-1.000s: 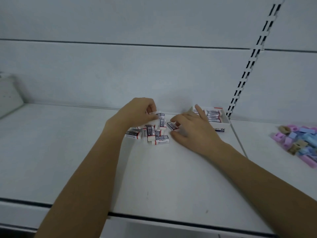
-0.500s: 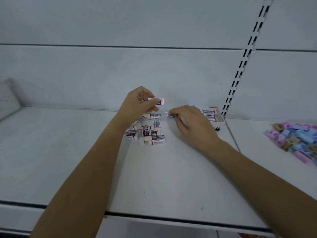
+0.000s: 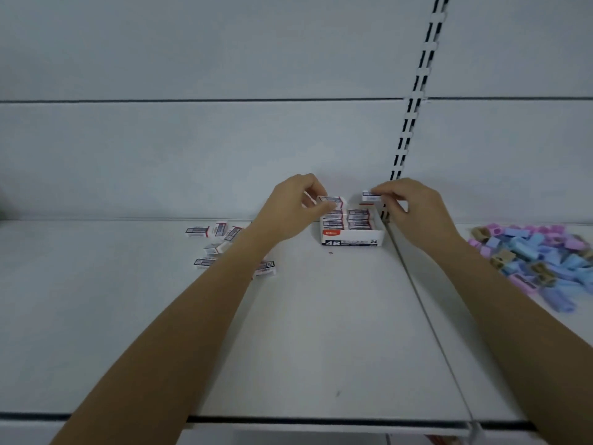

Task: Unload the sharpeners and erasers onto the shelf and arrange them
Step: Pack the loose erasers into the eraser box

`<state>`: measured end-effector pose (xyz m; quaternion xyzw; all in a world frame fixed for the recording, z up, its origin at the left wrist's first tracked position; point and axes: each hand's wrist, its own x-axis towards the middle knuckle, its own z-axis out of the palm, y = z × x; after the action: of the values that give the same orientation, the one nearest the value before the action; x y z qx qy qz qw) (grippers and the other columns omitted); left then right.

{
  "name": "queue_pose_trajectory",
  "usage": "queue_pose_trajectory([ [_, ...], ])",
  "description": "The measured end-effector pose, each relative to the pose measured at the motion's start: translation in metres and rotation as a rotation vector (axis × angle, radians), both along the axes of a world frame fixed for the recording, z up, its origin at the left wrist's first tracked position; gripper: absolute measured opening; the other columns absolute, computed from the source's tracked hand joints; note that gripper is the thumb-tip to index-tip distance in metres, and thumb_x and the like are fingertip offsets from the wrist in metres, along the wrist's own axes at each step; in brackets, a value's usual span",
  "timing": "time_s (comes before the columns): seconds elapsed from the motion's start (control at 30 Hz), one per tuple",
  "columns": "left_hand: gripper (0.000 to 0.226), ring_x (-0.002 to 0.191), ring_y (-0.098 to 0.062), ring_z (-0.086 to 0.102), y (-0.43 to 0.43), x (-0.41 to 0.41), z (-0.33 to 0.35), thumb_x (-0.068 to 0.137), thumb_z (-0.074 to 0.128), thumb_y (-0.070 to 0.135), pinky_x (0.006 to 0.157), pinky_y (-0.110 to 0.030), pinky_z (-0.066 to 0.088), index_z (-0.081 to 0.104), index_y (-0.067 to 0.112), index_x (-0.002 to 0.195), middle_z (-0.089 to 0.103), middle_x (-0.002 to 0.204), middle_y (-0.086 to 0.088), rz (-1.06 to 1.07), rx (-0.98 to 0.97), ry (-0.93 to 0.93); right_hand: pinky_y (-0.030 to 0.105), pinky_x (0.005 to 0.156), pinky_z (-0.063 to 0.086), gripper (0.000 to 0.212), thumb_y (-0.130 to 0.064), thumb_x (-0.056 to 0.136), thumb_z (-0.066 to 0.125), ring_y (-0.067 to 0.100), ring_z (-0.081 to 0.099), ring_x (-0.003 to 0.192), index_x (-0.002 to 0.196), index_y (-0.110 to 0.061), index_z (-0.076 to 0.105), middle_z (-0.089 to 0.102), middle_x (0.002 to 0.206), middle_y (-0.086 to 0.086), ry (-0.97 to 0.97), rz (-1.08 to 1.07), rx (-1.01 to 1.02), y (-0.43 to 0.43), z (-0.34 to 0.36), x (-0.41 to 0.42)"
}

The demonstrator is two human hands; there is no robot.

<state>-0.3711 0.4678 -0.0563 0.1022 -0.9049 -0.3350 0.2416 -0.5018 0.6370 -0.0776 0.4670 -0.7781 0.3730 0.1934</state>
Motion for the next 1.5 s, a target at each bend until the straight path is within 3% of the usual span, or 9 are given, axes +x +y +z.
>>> queue_pose_trajectory([
  [0.13,0.016,0.086,-0.016,0.057,0.008,-0.018,-0.006,0.084,0.064,0.029,0.079,-0.031,0.048,0.06,0.016,0.093,0.061,0.093,-0.001,-0.012,-0.143,-0.077,0.025,0.079,0.037,0.021,0.004,0.086,0.054,0.031,0.059,0.091,0.099,-0.002,0.069,0.068,0.097,0.014,0.022,0.011,0.078,-0.001,-0.002,-0.002],
  [0.3,0.017,0.089,-0.014,0.051,0.007,-0.019,-0.018,0.085,0.063,0.032,0.072,-0.026,0.039,0.06,0.017,0.093,0.056,0.09,0.005,0.046,-0.27,-0.141,0.019,0.082,0.031,0.022,0.0,0.087,0.052,0.027,0.055,0.097,0.101,-0.005,0.069,0.067,0.102,0.011,-0.015,0.012,0.144,-0.001,-0.002,0.002],
  [0.53,0.017,0.104,-0.019,0.047,0.009,-0.016,-0.018,0.09,0.055,0.025,0.083,-0.032,0.041,0.067,0.014,0.096,0.058,0.106,-0.002,0.047,-0.353,-0.118,0.024,0.087,0.035,0.022,0.0,0.085,0.054,0.029,0.056,0.101,0.1,-0.004,0.07,0.066,0.106,0.014,-0.019,0.054,0.248,-0.006,-0.01,0.008],
  [0.77,0.057,0.094,-0.024,0.051,0.014,-0.003,-0.025,0.085,0.025,0.049,0.078,-0.039,0.044,0.069,0.013,0.084,0.064,0.096,-0.002,-0.016,-0.485,-0.138,0.027,0.093,0.035,0.024,-0.004,0.085,0.053,0.027,0.051,0.107,0.103,-0.006,0.069,0.063,0.111,0.008,-0.045,0.023,0.23,-0.005,-0.01,0.01],
  [0.9,0.048,0.102,-0.022,0.049,0.015,0.0,-0.026,0.09,0.033,0.044,0.085,-0.034,0.041,0.07,0.014,0.101,0.061,0.108,0.0,-0.014,-0.455,-0.173,0.028,0.085,0.034,0.024,-0.014,0.086,0.05,0.029,0.052,0.096,0.092,-0.007,0.072,0.067,0.1,0.007,0.0,0.037,0.327,-0.002,-0.003,0.012],
  [1.0,0.04,0.105,-0.021,0.048,0.014,0.001,-0.029,0.094,0.038,0.038,0.088,-0.032,0.04,0.068,0.014,0.108,0.059,0.112,0.0,-0.04,-0.444,-0.159,0.034,0.086,0.034,0.046,-0.031,0.085,0.032,0.027,0.054,0.092,0.082,-0.004,0.068,0.067,0.092,0.007,0.049,0.037,0.488,-0.003,-0.003,0.012],
  [1.2,0.032,0.108,-0.02,0.046,0.014,0.001,-0.031,0.097,0.043,0.03,0.092,-0.029,0.037,0.066,0.013,0.112,0.057,0.114,-0.001,-0.053,-0.42,-0.152,0.039,0.095,0.035,0.033,-0.027,0.095,0.039,0.026,0.047,0.106,0.1,-0.014,0.069,0.061,0.114,-0.003,-0.009,0.007,0.486,-0.002,-0.01,0.011],
  [1.4,0.033,0.108,-0.021,0.046,0.015,0.001,-0.031,0.096,0.044,0.031,0.093,-0.033,0.038,0.065,0.011,0.112,0.057,0.114,-0.002,-0.049,-0.428,-0.156,0.039,0.091,0.038,0.054,-0.045,0.085,0.023,0.025,0.05,0.1,0.096,-0.016,0.067,0.065,0.105,-0.002,0.031,0.0,0.51,-0.005,-0.011,0.008],
  [1.5,0.049,0.108,-0.022,0.046,0.015,0.002,-0.029,0.091,0.035,0.045,0.093,-0.035,0.039,0.064,0.012,0.114,0.058,0.115,-0.002,-0.048,-0.443,-0.177,0.04,0.09,0.039,0.064,-0.053,0.082,0.015,0.024,0.05,0.1,0.094,-0.017,0.066,0.065,0.104,-0.003,0.034,0.009,0.509,-0.005,-0.012,0.007],
])
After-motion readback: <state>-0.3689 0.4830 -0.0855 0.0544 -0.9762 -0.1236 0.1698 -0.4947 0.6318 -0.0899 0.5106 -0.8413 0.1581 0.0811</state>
